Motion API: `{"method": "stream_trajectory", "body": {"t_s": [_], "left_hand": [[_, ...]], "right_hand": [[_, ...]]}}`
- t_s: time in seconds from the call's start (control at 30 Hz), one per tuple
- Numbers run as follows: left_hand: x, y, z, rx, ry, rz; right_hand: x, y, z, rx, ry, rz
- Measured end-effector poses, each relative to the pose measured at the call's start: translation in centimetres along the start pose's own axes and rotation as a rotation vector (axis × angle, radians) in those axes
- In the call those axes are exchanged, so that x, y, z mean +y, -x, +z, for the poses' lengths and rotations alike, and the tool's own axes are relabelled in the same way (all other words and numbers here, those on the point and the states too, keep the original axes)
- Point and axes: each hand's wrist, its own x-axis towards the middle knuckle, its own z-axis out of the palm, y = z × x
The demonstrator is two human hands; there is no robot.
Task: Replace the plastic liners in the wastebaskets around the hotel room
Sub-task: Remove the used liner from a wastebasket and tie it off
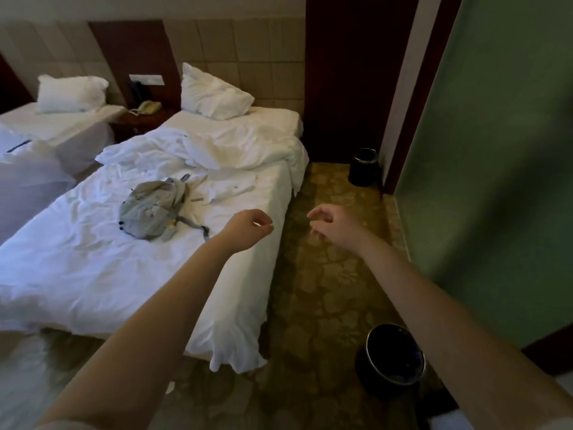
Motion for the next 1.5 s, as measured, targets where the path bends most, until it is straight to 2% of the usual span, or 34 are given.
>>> {"method": "stream_trajectory", "body": {"t_s": [0.27, 0.63, 0.83, 1.13, 1.5], "left_hand": [[1.4, -18.6, -0.1, -0.028, -0.009, 0.099], [5.0, -49.6, -0.7, -0.245, 0.018, 0.238], [7.7, -60.2, 0.6, -0.312, 0.045, 0.299], [9.2, -79.2, 3.6, -0.324, -0.052, 0.305], [16.9, -103.8, 2.6, -0.299, -0.136, 0.337]], "right_hand": [[4.5, -14.8, -5.2, 0.062, 0.015, 0.066], [8.9, -38.7, -14.9, 0.186, 0.144, 0.22], [12.3, -47.8, -18.4, 0.242, 0.114, 0.292], [18.5, -64.9, -24.8, 0.235, 0.048, 0.263], [24.6, -87.6, -37.4, 0.221, -0.031, 0.247]]}}
